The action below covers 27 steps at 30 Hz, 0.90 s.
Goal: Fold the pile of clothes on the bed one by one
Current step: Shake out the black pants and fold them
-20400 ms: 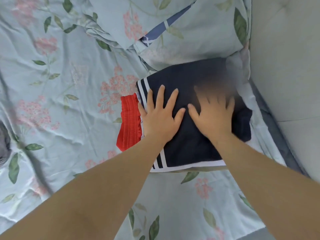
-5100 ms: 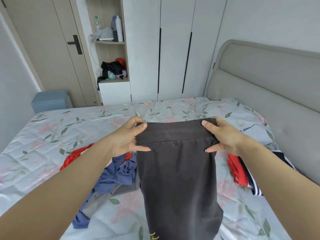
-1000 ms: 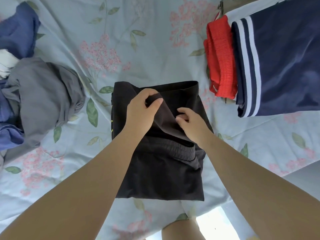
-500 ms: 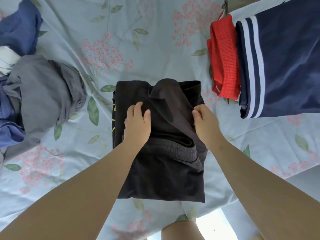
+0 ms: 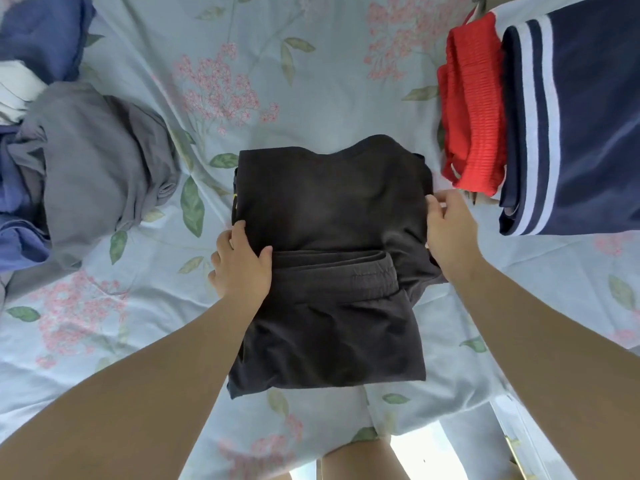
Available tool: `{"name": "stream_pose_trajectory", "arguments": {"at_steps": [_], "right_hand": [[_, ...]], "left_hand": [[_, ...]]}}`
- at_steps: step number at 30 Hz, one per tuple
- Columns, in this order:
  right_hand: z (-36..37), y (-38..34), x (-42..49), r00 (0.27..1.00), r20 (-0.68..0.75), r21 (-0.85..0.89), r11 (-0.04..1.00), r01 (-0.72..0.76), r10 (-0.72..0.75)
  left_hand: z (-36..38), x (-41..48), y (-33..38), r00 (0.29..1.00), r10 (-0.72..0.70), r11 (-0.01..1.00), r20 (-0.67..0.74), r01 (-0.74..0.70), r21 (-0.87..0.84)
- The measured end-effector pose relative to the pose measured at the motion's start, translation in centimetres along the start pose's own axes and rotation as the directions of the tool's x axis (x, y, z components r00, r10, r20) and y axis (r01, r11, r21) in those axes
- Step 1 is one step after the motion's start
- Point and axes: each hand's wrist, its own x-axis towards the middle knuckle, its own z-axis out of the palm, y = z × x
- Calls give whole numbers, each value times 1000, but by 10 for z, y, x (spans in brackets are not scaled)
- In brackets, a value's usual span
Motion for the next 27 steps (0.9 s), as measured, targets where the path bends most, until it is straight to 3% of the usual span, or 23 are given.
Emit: {"name": "stream_pose_trajectory", "arguments": {"at_steps": [4, 7, 9, 12, 13, 16, 18, 22, 25, 27], "right_hand": [[7, 15, -19, 965, 213, 126, 974, -186, 156], [2, 25, -28, 962, 246, -224, 973, -58, 114], [-7, 30, -29, 991, 107, -333, 942, -39, 79], [-16, 36, -36, 971, -178, -197, 961, -193, 158], [-16, 38, -43, 967, -209, -160, 970, -181, 146], [-2, 46, -75, 994, -71, -56, 994, -90, 86], [11, 56, -96, 994, 74, -111, 991, -76, 84], [15, 66, -122, 926, 333, -106, 983, -148, 175], [5, 69, -136, 955, 287, -213, 977, -18, 80], [-1, 66, -147, 973, 228, -188, 980, 63, -18]], "left_hand": [[1, -13, -3, 989, 25, 995, -147, -40, -96], [8, -26, -9, 994, 50, 992, -94, -60, -113], [10, -32, -13, 998, 30, 985, -47, -38, -168], [9, -42, -20, 998, 32, 957, -62, -49, -286], [8, -46, -23, 998, 32, 943, -58, -49, -328], [7, -62, -33, 1000, -13, 901, -4, 10, -434], [7, -72, -40, 997, -43, 877, 68, 70, -476], [9, -83, -54, 970, -57, 918, 238, 145, -370], [1, -82, -65, 949, -26, 919, 316, 147, -366], [-7, -84, -73, 933, 24, 915, 358, 123, -383]]}}
